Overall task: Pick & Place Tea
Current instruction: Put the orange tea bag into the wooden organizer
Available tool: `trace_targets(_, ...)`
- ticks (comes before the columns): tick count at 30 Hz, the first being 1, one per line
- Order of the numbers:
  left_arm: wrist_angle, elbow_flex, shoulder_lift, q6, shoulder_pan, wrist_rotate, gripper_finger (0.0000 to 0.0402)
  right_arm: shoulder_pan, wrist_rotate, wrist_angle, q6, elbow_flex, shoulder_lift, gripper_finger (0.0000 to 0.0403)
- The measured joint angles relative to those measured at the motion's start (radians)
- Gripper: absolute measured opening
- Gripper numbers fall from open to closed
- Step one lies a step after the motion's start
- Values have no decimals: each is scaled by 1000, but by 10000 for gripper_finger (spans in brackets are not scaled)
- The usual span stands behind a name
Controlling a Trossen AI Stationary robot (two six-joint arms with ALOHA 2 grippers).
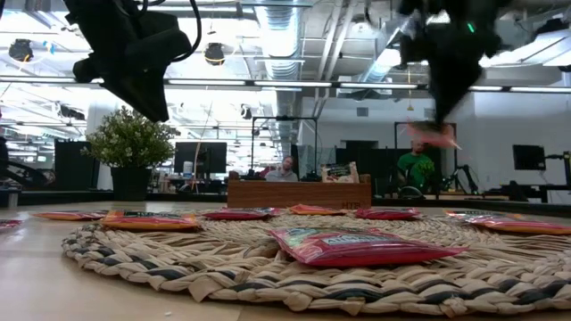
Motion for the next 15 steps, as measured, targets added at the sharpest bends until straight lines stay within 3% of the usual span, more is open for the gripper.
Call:
trace_targets(8, 7, 0, 0, 0, 0, -21, 87, -15, 181, 110, -288, 270, 83, 0)
trace_targets(15, -6, 0, 0, 0, 0, -30, 87, -58, 294, 239, -566, 412, 290, 0)
